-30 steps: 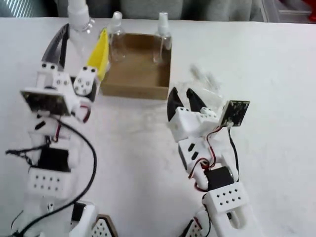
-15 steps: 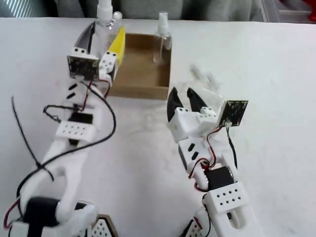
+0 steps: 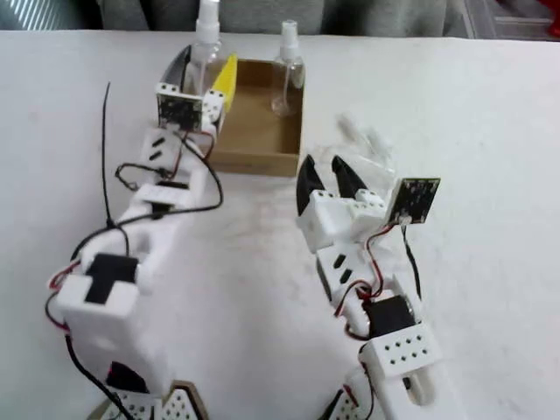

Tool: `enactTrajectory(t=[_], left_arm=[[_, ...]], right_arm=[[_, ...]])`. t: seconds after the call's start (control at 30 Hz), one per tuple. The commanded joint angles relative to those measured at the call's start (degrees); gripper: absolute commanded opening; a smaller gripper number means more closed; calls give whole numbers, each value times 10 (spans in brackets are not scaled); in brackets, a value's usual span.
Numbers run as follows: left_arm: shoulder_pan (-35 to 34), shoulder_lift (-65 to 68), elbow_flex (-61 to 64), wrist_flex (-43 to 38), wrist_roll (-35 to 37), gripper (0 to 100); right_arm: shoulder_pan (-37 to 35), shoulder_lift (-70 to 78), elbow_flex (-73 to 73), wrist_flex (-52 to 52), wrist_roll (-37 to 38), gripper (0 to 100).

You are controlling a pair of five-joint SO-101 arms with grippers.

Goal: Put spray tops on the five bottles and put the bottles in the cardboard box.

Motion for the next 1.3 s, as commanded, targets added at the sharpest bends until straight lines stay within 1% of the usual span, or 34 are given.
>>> enactTrajectory(t=[0.0, 0.03, 0.13, 0.33, 0.6, 1.0, 1.27], left_arm=[[-5, 49, -81, -40, 6, 58], [-5, 67, -97, -48, 6, 18], [-9, 120, -140, -57, 6, 45], [-17, 192, -204, -58, 6, 45], [-23, 235, -235, -58, 4, 45], [-38, 320, -325, -55, 5, 45], [-38, 339, -331, -55, 5, 45]], right_arm=[[4, -4, -7, -3, 6, 159], [4, -4, -7, -3, 6, 159], [4, -4, -7, -3, 6, 159], [4, -4, -7, -3, 6, 159], [4, -4, -7, -3, 6, 159], [4, -4, -7, -3, 6, 159], [4, -4, -7, -3, 6, 159]])
